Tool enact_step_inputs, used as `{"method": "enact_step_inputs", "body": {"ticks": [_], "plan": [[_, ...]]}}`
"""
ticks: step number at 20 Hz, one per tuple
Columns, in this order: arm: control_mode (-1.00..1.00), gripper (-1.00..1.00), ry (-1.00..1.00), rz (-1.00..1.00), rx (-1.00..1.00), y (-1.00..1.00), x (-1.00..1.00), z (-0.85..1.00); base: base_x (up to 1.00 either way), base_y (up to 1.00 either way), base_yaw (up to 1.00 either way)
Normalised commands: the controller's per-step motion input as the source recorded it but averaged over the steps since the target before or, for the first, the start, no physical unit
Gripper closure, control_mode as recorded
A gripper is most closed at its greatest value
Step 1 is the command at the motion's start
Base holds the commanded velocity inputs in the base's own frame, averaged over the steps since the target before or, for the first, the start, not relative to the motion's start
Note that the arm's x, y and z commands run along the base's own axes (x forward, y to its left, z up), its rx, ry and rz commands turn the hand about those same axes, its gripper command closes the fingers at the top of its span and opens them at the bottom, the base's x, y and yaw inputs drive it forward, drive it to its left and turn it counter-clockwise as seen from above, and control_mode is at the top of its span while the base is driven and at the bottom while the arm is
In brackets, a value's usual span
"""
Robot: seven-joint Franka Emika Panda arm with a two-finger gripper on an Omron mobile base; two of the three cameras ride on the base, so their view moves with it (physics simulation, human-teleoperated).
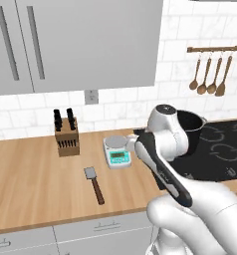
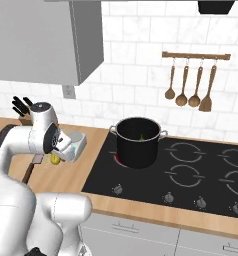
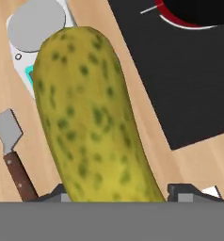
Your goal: Put the eggplant and cucumber in the pot. Retrieve the spatula and lightly stir the vegetables in the pot.
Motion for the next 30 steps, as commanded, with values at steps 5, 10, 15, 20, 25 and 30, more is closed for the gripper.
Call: {"method": "enact_step_inputs", "body": {"ticks": [5, 10, 15, 20, 25, 30], "plan": [[-1.0, 1.0, 0.06, -0.28, 0.06, -1.0, 0.38, 0.95, 0.0, 0.0, 0.0], [-1.0, 1.0, 0.06, -0.25, 0.0, -0.98, 0.97, 0.69, 0.0, 0.0, 0.0], [-1.0, 1.0, 0.0, -0.14, 0.0, -0.71, 1.0, 0.26, 0.0, 0.0, 0.0], [-1.0, 1.0, 0.0, 0.0, 0.0, -0.32, 0.88, -0.07, 0.0, 0.0, 0.0], [-1.0, 1.0, 0.0, 0.0, 0.0, -0.39, 0.61, -0.28, 0.0, 0.0, 0.0], [-1.0, 1.0, 0.0, 0.0, 0.0, -0.32, 0.17, -0.42, 0.0, 0.0, 0.0]]}}
